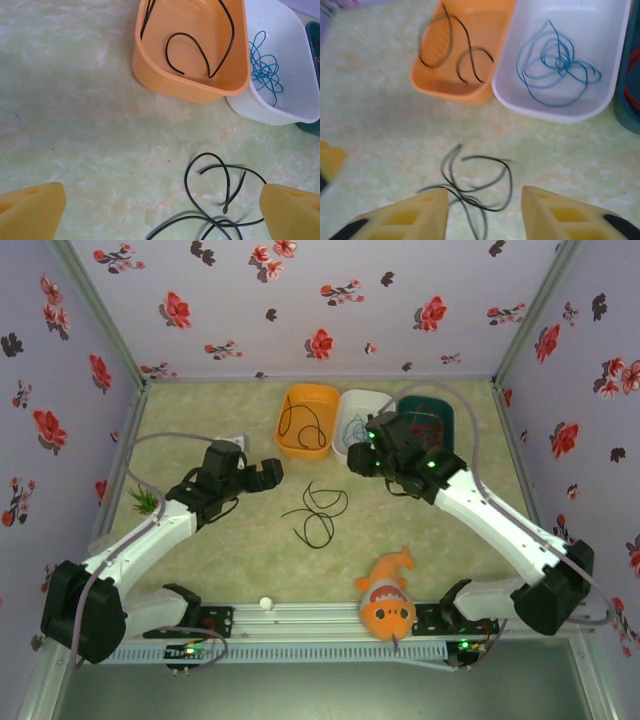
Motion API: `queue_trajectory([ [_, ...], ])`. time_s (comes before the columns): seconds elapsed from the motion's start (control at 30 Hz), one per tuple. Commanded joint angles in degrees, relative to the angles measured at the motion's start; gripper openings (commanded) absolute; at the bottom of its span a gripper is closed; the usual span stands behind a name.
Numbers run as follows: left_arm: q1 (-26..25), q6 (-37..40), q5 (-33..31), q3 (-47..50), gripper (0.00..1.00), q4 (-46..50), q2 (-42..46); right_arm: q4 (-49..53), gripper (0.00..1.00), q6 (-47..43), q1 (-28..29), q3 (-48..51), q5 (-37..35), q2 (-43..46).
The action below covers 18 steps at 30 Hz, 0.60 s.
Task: Untangle the cables
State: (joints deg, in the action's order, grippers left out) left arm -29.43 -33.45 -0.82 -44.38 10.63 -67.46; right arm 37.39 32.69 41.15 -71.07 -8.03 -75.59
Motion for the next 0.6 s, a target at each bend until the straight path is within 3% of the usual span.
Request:
queue_trajectory([
  [0.0, -0.5, 0.7, 0.6, -0.2, 1.00, -1.5, -0.7, 3.5, 0.52, 3.5, -0.3, 3.6, 1.2, -4.6],
  [0.23, -0.4, -0.5, -1.3, -0.2, 1.00, -0.5, -1.0, -5.3, 0.60, 7.0, -0.6, 8.4, 7.9, -14.8],
  [0.57, -0.5, -0.5, -1.7, -0.4, 1.00, 0.1, -1.3, -14.1, 0.56, 9.3, -2.5, 8.9, 10.0, -26.8],
])
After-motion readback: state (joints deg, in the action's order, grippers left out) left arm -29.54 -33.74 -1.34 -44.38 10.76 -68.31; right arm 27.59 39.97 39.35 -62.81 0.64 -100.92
